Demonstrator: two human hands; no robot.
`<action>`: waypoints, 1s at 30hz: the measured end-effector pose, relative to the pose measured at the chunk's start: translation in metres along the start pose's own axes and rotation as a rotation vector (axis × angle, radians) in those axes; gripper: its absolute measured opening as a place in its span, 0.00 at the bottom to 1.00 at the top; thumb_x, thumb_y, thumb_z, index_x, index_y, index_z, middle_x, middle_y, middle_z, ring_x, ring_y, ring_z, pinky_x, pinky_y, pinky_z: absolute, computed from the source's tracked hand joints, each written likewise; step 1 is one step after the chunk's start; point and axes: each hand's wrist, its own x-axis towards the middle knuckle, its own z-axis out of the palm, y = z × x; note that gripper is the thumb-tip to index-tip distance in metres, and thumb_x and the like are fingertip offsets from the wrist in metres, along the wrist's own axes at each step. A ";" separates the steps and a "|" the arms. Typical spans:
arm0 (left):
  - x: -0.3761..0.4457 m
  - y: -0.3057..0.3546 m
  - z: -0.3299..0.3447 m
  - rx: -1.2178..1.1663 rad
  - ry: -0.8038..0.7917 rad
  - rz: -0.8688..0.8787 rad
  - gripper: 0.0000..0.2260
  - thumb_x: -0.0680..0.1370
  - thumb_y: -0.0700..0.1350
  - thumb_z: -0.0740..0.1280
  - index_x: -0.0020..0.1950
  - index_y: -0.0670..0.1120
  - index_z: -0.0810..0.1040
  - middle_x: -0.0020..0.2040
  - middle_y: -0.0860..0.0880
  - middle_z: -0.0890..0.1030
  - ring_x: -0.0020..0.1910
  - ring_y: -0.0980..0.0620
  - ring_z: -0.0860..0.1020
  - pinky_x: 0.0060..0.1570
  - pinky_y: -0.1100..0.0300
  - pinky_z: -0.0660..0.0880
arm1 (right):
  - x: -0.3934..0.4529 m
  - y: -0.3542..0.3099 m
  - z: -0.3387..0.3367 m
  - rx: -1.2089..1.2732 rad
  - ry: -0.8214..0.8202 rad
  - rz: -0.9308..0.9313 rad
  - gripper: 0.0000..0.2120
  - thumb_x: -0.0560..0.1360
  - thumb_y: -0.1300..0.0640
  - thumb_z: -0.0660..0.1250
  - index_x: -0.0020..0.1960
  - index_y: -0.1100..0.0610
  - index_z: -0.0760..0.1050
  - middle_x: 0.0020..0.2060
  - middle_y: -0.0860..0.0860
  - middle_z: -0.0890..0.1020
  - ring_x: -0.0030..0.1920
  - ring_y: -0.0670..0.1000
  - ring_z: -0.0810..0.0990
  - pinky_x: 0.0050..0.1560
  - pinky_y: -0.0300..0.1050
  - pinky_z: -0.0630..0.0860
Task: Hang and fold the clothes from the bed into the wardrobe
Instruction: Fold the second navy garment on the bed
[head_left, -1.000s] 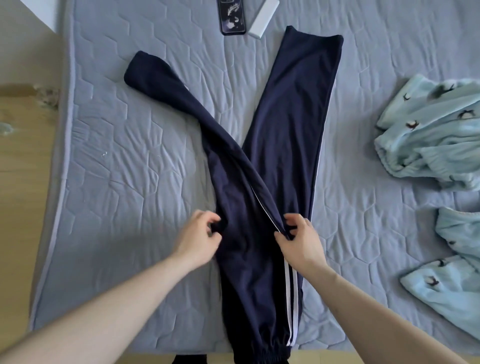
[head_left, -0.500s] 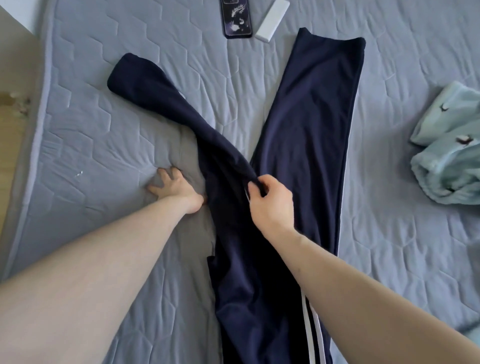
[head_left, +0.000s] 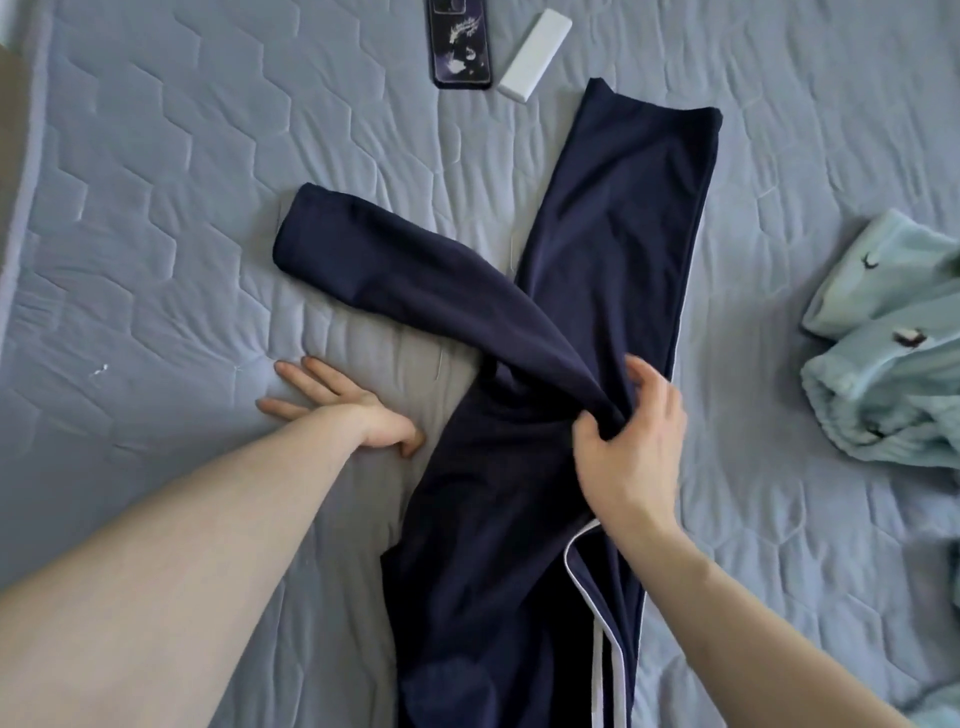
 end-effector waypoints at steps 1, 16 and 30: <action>0.001 0.002 0.002 -0.019 0.005 -0.014 0.74 0.55 0.58 0.79 0.76 0.40 0.22 0.75 0.34 0.24 0.76 0.20 0.38 0.73 0.28 0.54 | 0.006 -0.014 0.009 -0.013 -0.038 -0.105 0.32 0.74 0.57 0.73 0.75 0.48 0.67 0.69 0.45 0.72 0.68 0.49 0.68 0.69 0.46 0.67; 0.023 0.009 0.005 -0.196 -0.110 -0.101 0.78 0.47 0.52 0.79 0.65 0.37 0.13 0.68 0.32 0.15 0.72 0.18 0.31 0.70 0.23 0.54 | 0.104 -0.124 0.100 0.135 -0.313 -0.277 0.04 0.78 0.52 0.68 0.45 0.49 0.79 0.38 0.42 0.83 0.43 0.45 0.81 0.47 0.44 0.75; 0.041 0.018 0.018 -0.237 -0.016 -0.172 0.75 0.61 0.58 0.80 0.61 0.39 0.10 0.69 0.35 0.15 0.69 0.21 0.25 0.71 0.23 0.49 | 0.190 -0.029 0.016 0.420 0.037 0.571 0.28 0.71 0.42 0.74 0.65 0.52 0.71 0.53 0.48 0.83 0.55 0.54 0.85 0.60 0.55 0.81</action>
